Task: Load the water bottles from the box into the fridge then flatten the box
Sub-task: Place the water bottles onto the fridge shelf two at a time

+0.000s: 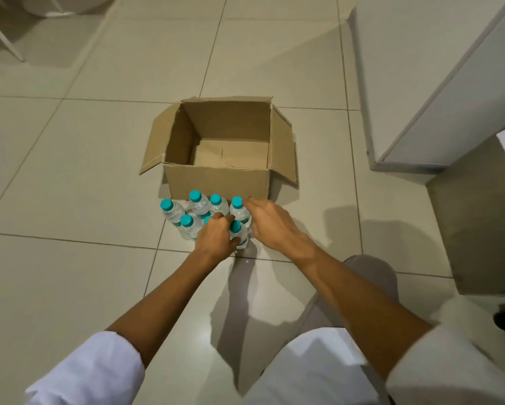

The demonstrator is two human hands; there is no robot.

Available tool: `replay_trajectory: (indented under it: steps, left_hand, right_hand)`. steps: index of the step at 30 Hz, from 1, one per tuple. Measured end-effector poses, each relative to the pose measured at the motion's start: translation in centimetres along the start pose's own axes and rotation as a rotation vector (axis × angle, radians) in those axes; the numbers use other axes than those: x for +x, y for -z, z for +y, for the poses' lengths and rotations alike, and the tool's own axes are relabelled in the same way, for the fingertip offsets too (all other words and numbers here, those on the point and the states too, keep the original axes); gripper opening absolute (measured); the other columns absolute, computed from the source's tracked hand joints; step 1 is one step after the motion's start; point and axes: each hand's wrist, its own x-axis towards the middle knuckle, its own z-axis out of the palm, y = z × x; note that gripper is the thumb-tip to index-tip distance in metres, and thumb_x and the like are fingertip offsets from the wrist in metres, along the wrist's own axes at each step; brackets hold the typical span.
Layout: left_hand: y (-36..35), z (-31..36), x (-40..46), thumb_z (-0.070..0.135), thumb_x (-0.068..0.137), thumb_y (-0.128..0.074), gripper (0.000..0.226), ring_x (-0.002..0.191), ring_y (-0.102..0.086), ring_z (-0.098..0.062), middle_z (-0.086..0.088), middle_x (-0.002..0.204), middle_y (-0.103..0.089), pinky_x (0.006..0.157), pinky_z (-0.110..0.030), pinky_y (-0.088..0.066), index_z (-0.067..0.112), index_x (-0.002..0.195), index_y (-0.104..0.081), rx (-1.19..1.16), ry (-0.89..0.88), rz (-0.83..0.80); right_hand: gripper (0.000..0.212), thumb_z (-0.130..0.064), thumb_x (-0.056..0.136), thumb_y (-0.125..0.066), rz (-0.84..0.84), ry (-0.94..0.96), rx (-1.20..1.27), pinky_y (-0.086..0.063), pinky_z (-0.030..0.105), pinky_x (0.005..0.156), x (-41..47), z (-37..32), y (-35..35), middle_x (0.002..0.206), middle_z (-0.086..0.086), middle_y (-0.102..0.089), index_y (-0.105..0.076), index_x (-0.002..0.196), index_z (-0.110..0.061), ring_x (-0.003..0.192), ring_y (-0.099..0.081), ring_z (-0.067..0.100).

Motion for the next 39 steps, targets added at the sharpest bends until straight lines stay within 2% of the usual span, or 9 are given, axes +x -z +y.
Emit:
replay_trajectory:
  steps: [3, 9, 13, 17, 22, 29, 32, 36, 39]
  left_hand:
    - [-0.3, 0.1, 0.8, 0.028, 0.083, -0.074, 0.052, 0.105, -0.061, -0.027, -0.012, 0.122, -0.062, 0.089, -0.036, -0.052, 0.013, 0.13, -0.058, -0.006, -0.002, -0.014]
    - [-0.3, 0.8, 1.8, 0.019, 0.083, -0.073, 0.032, 0.096, -0.062, -0.026, -0.012, 0.11, -0.064, 0.081, -0.029, -0.047, 0.008, 0.112, -0.067, -0.031, -0.01, -0.001]
    - [-0.7, 1.0, 1.6, 0.016, 0.079, -0.077, 0.036, 0.097, -0.064, -0.024, -0.008, 0.111, -0.066, 0.086, -0.031, -0.053, 0.009, 0.113, -0.065, -0.059, -0.039, -0.036]
    - [-0.6, 1.2, 1.1, 0.016, 0.078, -0.078, 0.028, 0.088, -0.062, -0.021, -0.007, 0.101, -0.065, 0.075, -0.024, -0.05, 0.007, 0.103, -0.068, -0.063, -0.04, -0.036]
    - [0.3, 2.5, 1.3, 0.016, 0.07, -0.08, 0.019, 0.072, -0.062, -0.016, -0.006, 0.085, -0.07, 0.068, -0.03, -0.056, 0.009, 0.085, -0.071, -0.087, -0.061, -0.058]
    - [3.9, 7.6, 0.9, 0.016, 0.065, -0.088, 0.036, 0.077, -0.063, -0.015, 0.001, 0.088, -0.067, 0.073, -0.03, -0.058, 0.009, 0.096, -0.073, -0.164, -0.175, -0.078]
    - [5.9, 10.9, 0.7, 0.016, 0.064, -0.088, 0.036, 0.076, -0.063, -0.011, 0.004, 0.087, -0.068, 0.065, -0.02, -0.055, 0.012, 0.096, -0.073, -0.214, -0.267, -0.106]
    - [8.5, 15.9, 0.0, 0.011, 0.058, -0.089, 0.032, 0.061, -0.057, -0.006, 0.005, 0.075, -0.067, 0.052, -0.011, -0.04, 0.015, 0.087, -0.075, -0.303, -0.434, -0.086]
    - [9.9, 19.9, -0.6, 0.009, 0.056, -0.087, 0.029, 0.059, -0.058, -0.011, 0.004, 0.072, -0.069, 0.051, -0.012, -0.043, 0.019, 0.081, -0.074, -0.329, -0.567, -0.117]
  right_hand:
    - [0.069, 0.0, 0.088, -0.063, -0.144, 0.052, -0.089, -0.04, 0.038, 0.107, 3.0, 0.1, 0.1, 0.156, 0.009, -0.033, -0.035, 0.149, -0.011, 0.136, -0.04, 0.029]
    - [0.046, -0.01, 0.096, -0.054, -0.191, -0.005, -0.113, -0.054, 0.039, 0.086, 5.7, 0.5, -2.3, 0.121, 0.01, -0.06, -0.048, 0.14, -0.022, 0.108, -0.058, 0.029]
    - [0.034, -0.016, 0.092, -0.065, -0.117, -0.061, -0.107, -0.054, 0.034, 0.083, 5.2, 0.0, -3.2, 0.113, 0.01, -0.054, -0.062, 0.126, -0.02, 0.102, -0.057, 0.027]
    - [0.03, -0.014, 0.092, -0.065, -0.107, -0.082, -0.093, -0.055, 0.035, 0.083, 4.3, 0.8, -2.8, 0.115, 0.011, -0.053, -0.064, 0.122, -0.012, 0.1, -0.061, 0.027]
    - [0.03, -0.022, 0.09, -0.069, 0.003, -0.184, 0.045, -0.055, 0.038, 0.081, 2.1, 2.5, -0.9, 0.111, 0.009, -0.056, -0.065, 0.116, -0.009, 0.094, -0.062, 0.028]
    - [0.031, -0.024, 0.083, -0.077, 0.218, -0.273, 0.196, -0.055, 0.034, 0.079, -3.0, 4.4, 5.8, 0.108, 0.006, -0.062, -0.069, 0.109, -0.01, 0.09, -0.061, 0.021]
    - [0.03, -0.026, 0.08, -0.08, 0.304, -0.333, 0.184, -0.051, 0.027, 0.071, -6.3, 5.9, 9.2, 0.099, 0.003, -0.062, -0.071, 0.105, -0.012, 0.083, -0.06, 0.019]
    - [0.03, -0.025, 0.079, -0.08, 0.398, -0.427, 0.156, -0.052, 0.03, 0.075, -11.7, 7.5, 13.7, 0.095, 0.001, -0.063, -0.073, 0.105, -0.014, 0.083, -0.059, 0.017]
    - [0.018, -0.024, 0.077, -0.08, 0.47, -0.522, 0.138, -0.036, 0.019, 0.065, -16.2, 8.7, 16.6, 0.072, -0.012, -0.049, -0.062, 0.078, -0.026, 0.068, -0.047, 0.008]
